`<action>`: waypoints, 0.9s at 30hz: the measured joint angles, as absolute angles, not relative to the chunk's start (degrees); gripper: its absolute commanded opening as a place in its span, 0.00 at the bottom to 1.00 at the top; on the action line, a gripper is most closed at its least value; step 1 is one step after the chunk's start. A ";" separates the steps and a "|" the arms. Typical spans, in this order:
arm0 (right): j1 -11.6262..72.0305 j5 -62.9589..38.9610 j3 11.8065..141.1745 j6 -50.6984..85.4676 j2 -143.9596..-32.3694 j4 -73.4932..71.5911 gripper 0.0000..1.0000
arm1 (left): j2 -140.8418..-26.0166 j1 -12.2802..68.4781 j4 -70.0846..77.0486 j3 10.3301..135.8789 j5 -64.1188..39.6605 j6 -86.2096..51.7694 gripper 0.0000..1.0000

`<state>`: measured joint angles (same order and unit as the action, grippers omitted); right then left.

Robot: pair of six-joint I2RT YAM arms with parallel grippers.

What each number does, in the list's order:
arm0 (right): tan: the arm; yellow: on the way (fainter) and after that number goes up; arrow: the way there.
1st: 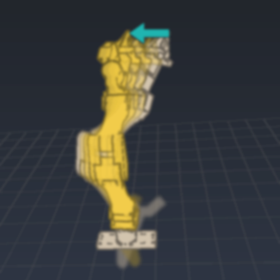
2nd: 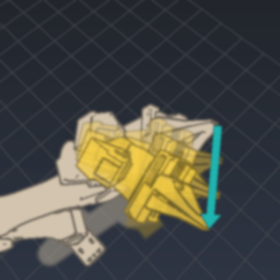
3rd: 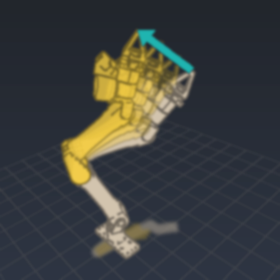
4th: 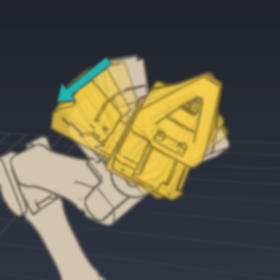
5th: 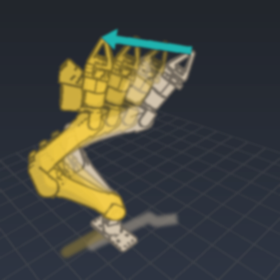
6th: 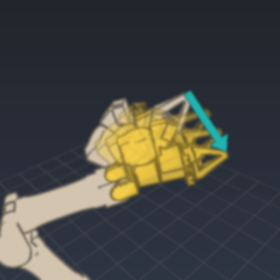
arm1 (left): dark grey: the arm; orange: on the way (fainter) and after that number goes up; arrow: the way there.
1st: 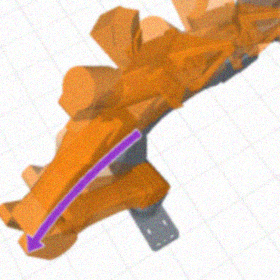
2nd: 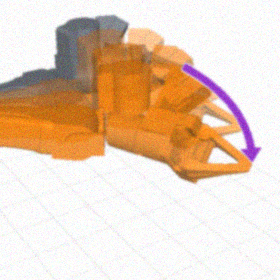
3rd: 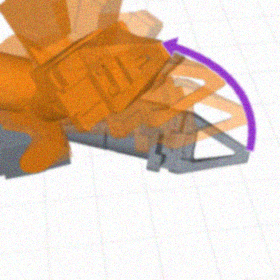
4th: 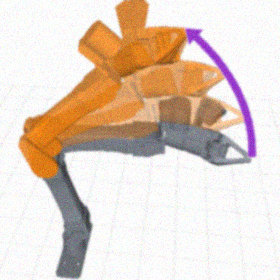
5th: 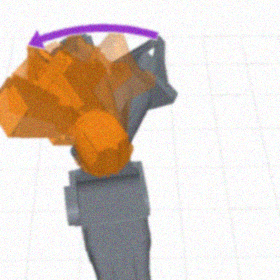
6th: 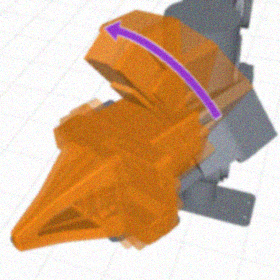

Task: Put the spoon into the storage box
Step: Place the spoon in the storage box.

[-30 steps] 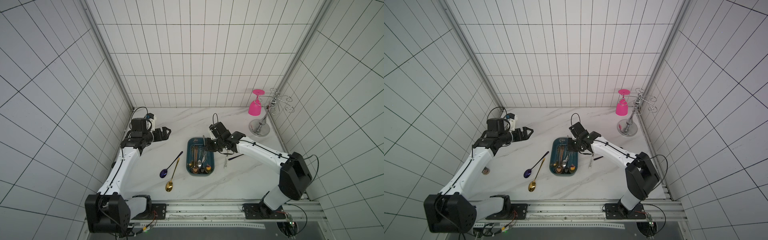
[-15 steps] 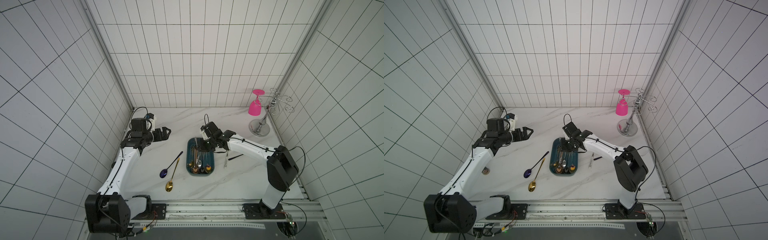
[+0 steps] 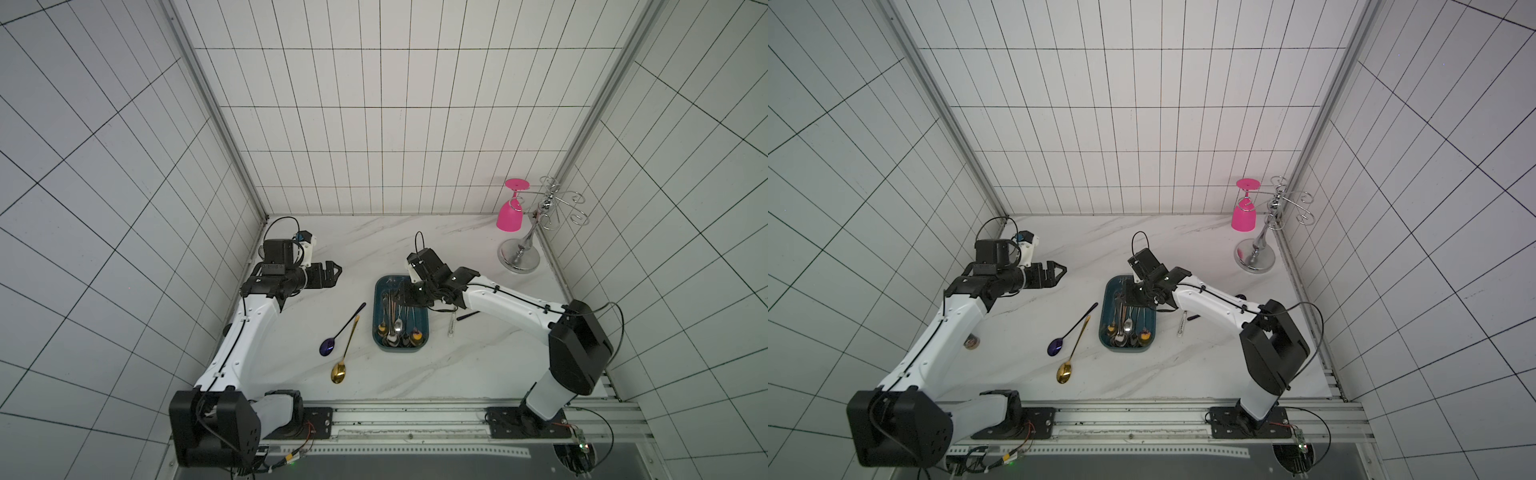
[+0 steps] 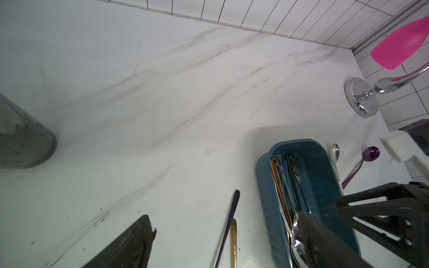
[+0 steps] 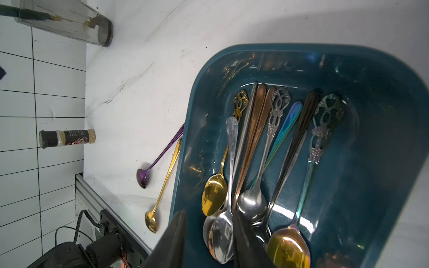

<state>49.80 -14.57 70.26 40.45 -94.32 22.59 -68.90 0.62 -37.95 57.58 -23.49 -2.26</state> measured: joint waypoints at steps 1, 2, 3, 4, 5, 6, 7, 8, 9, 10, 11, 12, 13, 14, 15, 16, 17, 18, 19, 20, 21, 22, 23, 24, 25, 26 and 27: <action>49.56 -14.02 69.80 40.21 -93.21 22.55 0.51 | -68.88 1.30 -39.24 57.60 -22.83 -0.69 0.98; 49.32 -13.54 69.19 39.90 -91.98 22.50 0.56 | -68.86 2.33 -40.56 57.60 -22.06 1.08 0.97; 49.04 -12.93 68.55 39.57 -90.74 22.52 0.57 | -68.84 3.46 -41.82 57.60 -21.21 2.81 0.97; 48.69 -12.23 67.79 39.00 -89.19 22.52 0.57 | -68.75 4.84 -43.27 57.60 -20.25 4.69 0.97; 48.31 -11.49 67.11 38.44 -87.64 22.59 0.58 | -68.60 6.22 -44.47 57.49 -19.22 6.55 0.97; 47.99 -10.74 66.59 37.82 -86.30 22.63 0.60 | -68.40 7.29 -45.32 57.25 -18.37 7.99 0.97; 47.68 -9.98 66.15 37.17 -84.93 22.81 0.61 | -68.05 8.51 -46.33 56.82 -17.37 9.69 0.96; 47.31 -9.10 65.82 36.53 -83.64 23.09 0.63 | -67.57 9.74 -47.42 56.18 -16.14 11.42 0.96; 47.03 -8.27 65.52 36.01 -82.52 23.38 0.64 | -67.24 10.44 -48.18 55.66 -15.51 12.53 0.95; 46.59 -7.62 64.99 35.35 -81.17 23.44 0.67 | -66.85 11.22 -49.28 54.96 -14.48 14.02 0.95; 46.13 -6.81 64.34 34.81 -79.79 23.57 0.70 | -66.57 11.66 -50.17 54.41 -13.72 15.18 0.94; 45.69 -6.07 63.61 34.17 -78.43 23.75 0.72 | -66.43 11.92 -50.85 53.95 -13.15 16.12 0.94; 45.21 -5.39 62.83 33.58 -76.86 23.99 0.75 | -66.30 12.14 -51.48 53.43 -12.47 17.08 0.93; 44.71 -4.45 62.11 32.84 -75.31 24.25 0.77 | -66.24 12.45 -52.05 52.86 -11.60 17.98 0.93; 44.23 -3.79 61.52 32.27 -73.95 24.62 0.79 | -66.22 12.71 -52.40 52.42 -11.03 18.55 0.93; 43.72 -3.01 60.95 31.55 -72.38 25.10 0.83 | -66.22 13.06 -52.77 51.88 -10.13 19.18 0.93; 43.27 -2.07 60.36 30.89 -70.76 25.52 0.87 | -66.22 13.52 -53.01 51.31 -9.47 19.66 0.92; 42.89 -1.28 59.81 30.02 -69.19 25.85 0.90 | -66.22 14.00 -53.06 50.78 -8.95 20.10 0.92; 42.44 -0.40 59.07 29.45 -67.24 25.98 0.93 | -66.15 14.76 -52.99 49.95 -8.27 20.62 0.93; 41.98 0.40 58.19 28.64 -65.19 26.09 0.94 | -66.11 15.49 -52.90 49.06 -7.55 21.02 0.92; 41.65 0.95 57.54 28.08 -63.57 26.20 0.95 | -66.06 16.21 -52.77 48.16 -6.81 21.23 0.92; 41.15 1.58 56.80 27.24 -61.58 26.52 0.97 | -66.06 16.97 -52.62 47.20 -5.91 21.45 0.92; 40.73 2.24 56.34 26.61 -59.99 26.89 0.97 | -66.11 17.63 -52.47 46.30 -5.17 21.50 0.92; 40.36 2.70 56.16 26.11 -58.96 27.24 0.99 | -66.17 18.11 -52.38 45.71 -4.58 21.50 0.92; 39.88 3.33 56.03 25.65 -57.93 27.51 0.99 | -66.30 18.57 -52.12 45.08 -4.16 21.50 0.91; 39.35 4.03 55.96 25.12 -57.08 27.77 0.99 | -66.46 18.85 -51.64 44.49 -3.77 21.47 0.91; 38.89 4.49 55.83 24.71 -56.45 27.92 0.99 | -66.65 19.03 -51.05 43.97 -3.38 21.47 0.90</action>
